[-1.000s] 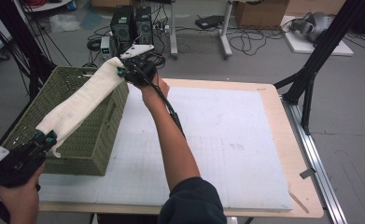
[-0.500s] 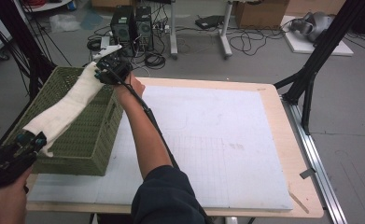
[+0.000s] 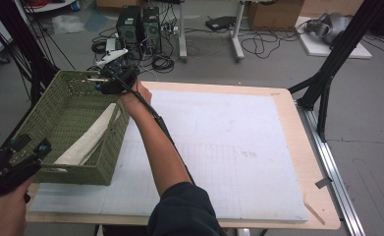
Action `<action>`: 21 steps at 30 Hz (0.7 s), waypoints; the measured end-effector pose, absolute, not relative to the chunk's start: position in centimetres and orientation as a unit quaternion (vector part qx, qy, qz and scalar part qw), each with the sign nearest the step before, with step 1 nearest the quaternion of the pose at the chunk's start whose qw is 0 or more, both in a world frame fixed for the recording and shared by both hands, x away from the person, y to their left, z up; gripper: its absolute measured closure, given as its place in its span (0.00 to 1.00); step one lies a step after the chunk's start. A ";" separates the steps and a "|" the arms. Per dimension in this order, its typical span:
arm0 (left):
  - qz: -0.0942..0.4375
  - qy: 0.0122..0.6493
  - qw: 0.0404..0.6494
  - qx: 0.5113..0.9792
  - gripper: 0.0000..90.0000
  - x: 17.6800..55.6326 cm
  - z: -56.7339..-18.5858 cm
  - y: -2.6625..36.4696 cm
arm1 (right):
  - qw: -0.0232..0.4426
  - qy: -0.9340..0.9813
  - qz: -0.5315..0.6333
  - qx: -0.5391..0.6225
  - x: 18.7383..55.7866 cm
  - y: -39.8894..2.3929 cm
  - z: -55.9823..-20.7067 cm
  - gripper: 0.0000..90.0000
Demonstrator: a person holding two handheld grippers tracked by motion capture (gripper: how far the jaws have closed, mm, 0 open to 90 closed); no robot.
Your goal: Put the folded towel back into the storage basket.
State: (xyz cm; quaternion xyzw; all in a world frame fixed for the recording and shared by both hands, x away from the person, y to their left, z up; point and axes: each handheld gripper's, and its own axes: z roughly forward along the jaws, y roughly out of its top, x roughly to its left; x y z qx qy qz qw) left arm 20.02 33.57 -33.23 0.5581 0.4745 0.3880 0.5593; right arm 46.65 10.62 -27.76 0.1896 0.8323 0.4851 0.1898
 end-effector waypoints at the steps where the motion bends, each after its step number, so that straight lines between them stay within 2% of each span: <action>1: 0.379 0.475 0.565 0.558 0.34 20.2 -33.2 33.4 | 0.186 0.832 0.487 0.189 46.5 10.1 -27.7 0.54; 5: 0.349 0.477 0.578 0.563 0.18 20.7 -33.1 32.4 | 0.164 0.832 0.493 0.192 46.0 7.6 -27.6 0.45; 7: 0.336 0.468 0.580 0.576 0.18 21.0 -33.1 31.8 | 0.167 0.834 0.488 0.198 45.6 6.4 -27.5 0.37; 12: 0.313 0.447 0.588 0.598 0.18 21.7 -33.0 30.0 | 0.157 0.827 0.497 0.210 44.8 2.7 -27.5 0.28; 21: 0.282 0.410 0.599 0.627 0.18 23.0 -32.7 27.0 | 0.166 0.816 0.500 0.237 43.0 -3.7 -27.7 0.22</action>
